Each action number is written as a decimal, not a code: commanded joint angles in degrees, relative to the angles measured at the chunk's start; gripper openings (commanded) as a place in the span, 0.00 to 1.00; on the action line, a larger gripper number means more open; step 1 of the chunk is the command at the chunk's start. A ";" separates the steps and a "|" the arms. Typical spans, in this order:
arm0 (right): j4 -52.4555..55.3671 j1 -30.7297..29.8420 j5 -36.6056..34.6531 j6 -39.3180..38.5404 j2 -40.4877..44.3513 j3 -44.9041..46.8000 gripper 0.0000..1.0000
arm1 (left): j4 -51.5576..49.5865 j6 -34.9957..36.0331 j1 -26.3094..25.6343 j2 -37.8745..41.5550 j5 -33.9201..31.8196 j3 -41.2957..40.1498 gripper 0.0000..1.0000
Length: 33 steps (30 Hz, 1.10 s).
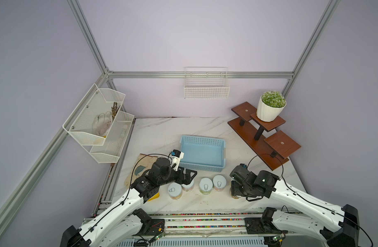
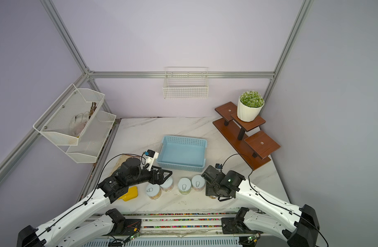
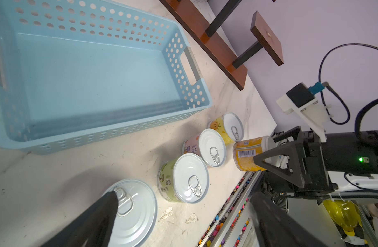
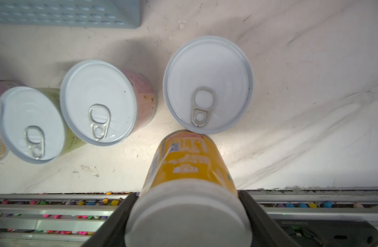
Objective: Put the canned food in the basket
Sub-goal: Pick up the canned food from the center of the board.
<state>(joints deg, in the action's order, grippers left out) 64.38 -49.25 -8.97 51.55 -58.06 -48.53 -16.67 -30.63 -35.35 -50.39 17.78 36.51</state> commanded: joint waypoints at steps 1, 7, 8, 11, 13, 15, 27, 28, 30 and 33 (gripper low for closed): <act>0.80 -0.14 -2.61 -2.88 3.23 -5.44 0.00 | 2.71 0.89 0.21 -0.31 4.13 4.09 1.00; -2.31 0.01 -3.00 -8.56 8.51 -8.11 0.00 | 2.52 0.24 0.22 -2.58 4.66 6.53 1.00; -2.16 0.10 -3.54 -8.98 8.24 -9.19 0.00 | 2.35 0.21 0.21 -2.78 4.17 6.93 1.00; -0.32 0.69 -5.65 -10.82 4.44 -13.33 0.00 | 1.52 -1.36 0.22 -2.78 -0.68 7.66 1.00; 0.44 0.88 -6.72 -12.13 0.92 -15.82 0.00 | 1.65 -1.31 0.21 -2.88 -2.24 8.03 1.00; 0.41 1.17 -7.57 -13.29 -2.60 -18.33 0.00 | 3.00 -0.36 0.25 -1.87 -3.77 7.55 1.00; -4.92 9.39 -3.18 -21.65 -20.53 -33.91 0.00 | -0.48 4.14 0.38 -3.66 -4.74 9.04 1.00; -5.13 10.32 -2.30 -21.97 -22.43 -35.38 0.00 | -0.26 4.01 0.44 -4.23 -4.27 9.41 1.00; -5.20 11.48 -1.48 -22.76 -25.95 -38.34 0.00 | 0.90 4.13 0.80 -5.86 -2.28 10.44 1.00; -5.16 12.79 -0.57 -23.85 -31.80 -42.60 0.00 | 1.86 4.51 1.73 -7.74 -0.58 11.87 1.00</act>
<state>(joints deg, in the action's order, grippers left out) 62.41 -37.63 -10.90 30.17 -86.56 -87.13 -17.56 -27.79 -34.72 -57.10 14.06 45.17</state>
